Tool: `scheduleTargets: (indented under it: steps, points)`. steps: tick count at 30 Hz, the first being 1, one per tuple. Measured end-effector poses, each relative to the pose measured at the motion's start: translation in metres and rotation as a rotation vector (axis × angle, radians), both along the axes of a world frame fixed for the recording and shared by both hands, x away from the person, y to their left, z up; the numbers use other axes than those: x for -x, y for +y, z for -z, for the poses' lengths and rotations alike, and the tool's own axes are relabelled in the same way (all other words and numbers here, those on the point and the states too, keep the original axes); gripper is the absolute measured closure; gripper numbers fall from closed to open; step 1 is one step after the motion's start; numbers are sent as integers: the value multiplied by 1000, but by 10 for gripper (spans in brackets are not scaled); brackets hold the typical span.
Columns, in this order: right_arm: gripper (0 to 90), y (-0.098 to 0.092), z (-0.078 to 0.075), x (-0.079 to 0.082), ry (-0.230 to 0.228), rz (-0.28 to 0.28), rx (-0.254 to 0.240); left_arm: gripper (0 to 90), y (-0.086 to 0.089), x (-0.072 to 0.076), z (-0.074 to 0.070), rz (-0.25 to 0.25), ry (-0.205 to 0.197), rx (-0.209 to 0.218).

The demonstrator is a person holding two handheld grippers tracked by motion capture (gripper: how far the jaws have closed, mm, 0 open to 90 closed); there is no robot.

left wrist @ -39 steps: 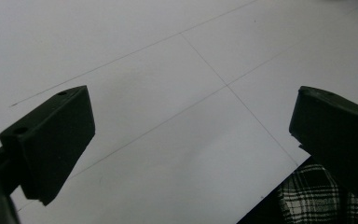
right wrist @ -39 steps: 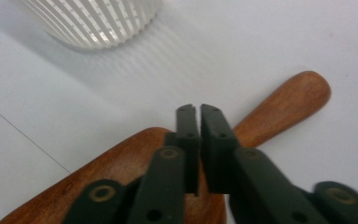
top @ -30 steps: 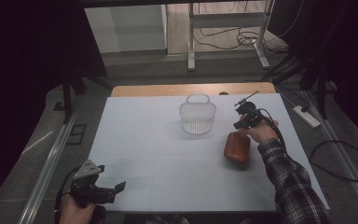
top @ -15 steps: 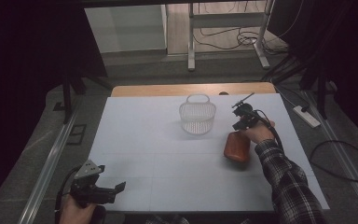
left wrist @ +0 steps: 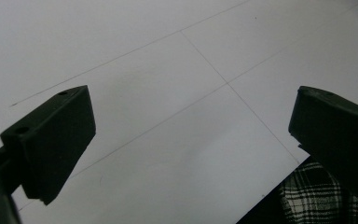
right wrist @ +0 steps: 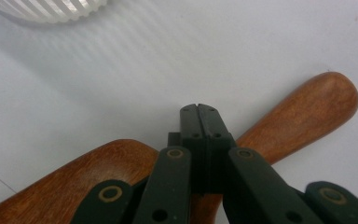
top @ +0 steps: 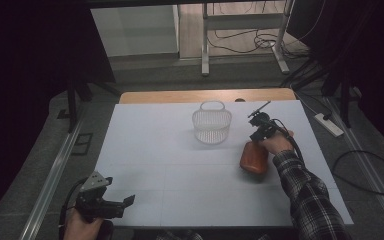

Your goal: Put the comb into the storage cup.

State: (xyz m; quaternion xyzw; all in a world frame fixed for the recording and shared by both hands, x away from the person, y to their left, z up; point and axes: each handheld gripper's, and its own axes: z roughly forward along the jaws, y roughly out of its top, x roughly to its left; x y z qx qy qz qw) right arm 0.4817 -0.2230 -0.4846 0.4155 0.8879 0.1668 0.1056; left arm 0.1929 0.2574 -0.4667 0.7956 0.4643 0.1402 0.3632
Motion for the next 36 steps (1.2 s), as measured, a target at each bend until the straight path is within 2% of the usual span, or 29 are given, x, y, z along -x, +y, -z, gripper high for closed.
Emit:
scheduleTargets:
  steps: [9,12,19,24,28,36]
  points:
    - [890,-8,0,0,7,25,-11,13,0,0,0,-1,2,-2]
    - [890,-12,0,1,5,26,3,13,0,0,0,0,3,-4]
    - [890,-19,-1,3,5,38,2,13,0,0,0,-2,3,-3]
    - [890,-26,-1,9,-2,39,15,14,0,0,0,-2,4,-4]
    - [890,-35,1,13,12,55,26,13,-1,0,0,-2,5,-5]
    - [890,-48,5,23,22,68,9,14,-1,-1,0,0,5,-7]
